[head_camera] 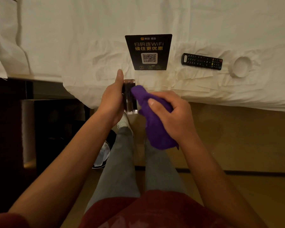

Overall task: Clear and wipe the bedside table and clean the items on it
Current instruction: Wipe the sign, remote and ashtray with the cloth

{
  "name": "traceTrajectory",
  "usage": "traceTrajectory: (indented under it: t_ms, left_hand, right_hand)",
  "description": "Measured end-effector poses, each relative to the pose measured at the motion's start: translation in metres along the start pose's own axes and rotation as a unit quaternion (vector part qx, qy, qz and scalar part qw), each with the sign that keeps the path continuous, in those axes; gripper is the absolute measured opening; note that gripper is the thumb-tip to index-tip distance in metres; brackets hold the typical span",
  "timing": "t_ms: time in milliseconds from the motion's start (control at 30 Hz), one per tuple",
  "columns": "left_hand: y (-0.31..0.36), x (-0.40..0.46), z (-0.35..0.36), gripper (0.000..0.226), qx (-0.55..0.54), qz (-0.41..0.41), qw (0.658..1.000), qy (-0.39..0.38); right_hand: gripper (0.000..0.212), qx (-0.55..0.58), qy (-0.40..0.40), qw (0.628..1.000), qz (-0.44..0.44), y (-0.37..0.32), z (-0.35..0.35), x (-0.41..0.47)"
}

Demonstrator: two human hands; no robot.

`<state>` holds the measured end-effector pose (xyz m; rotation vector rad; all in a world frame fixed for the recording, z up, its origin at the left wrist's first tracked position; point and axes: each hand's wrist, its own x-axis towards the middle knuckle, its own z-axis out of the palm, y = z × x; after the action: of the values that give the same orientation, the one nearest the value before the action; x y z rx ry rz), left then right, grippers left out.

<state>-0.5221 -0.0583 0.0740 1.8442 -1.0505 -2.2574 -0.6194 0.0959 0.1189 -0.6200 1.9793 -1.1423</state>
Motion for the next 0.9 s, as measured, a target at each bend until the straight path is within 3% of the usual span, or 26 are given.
traceTrajectory:
  t_ms: [100, 233, 467, 600, 800, 900]
  left_hand:
    - [0.000, -0.010, 0.005, 0.061, -0.158, -0.020, 0.984, -0.084]
    - [0.004, -0.021, 0.015, 0.054, -0.318, -0.044, 0.941, -0.102]
    - [0.003, -0.028, 0.031, 0.070, -0.383, -0.084, 0.913, -0.114]
    - [0.004, -0.023, 0.029, 0.063, -0.411, -0.061, 0.902, -0.118]
    - [0.007, -0.008, 0.011, 0.066, -0.349, -0.031, 0.930, -0.116]
    - [0.011, 0.005, -0.009, 0.062, -0.333, -0.032, 0.937, -0.096]
  right_hand:
    - [0.021, 0.014, 0.078, 0.997, 0.001, 0.000, -0.004, 0.008]
    - [0.028, 0.084, 0.126, 0.988, 0.028, -0.005, 0.005, 0.014]
    - [0.028, 0.113, 0.275, 0.955, 0.000, -0.006, 0.046, 0.000]
    - [0.027, 0.040, 0.239, 0.970, -0.011, 0.005, 0.054, -0.012]
    - [0.029, -0.132, 0.068, 0.989, -0.007, 0.033, 0.044, -0.023]
    - [0.024, -0.133, 0.068, 0.989, 0.013, 0.041, 0.034, -0.020]
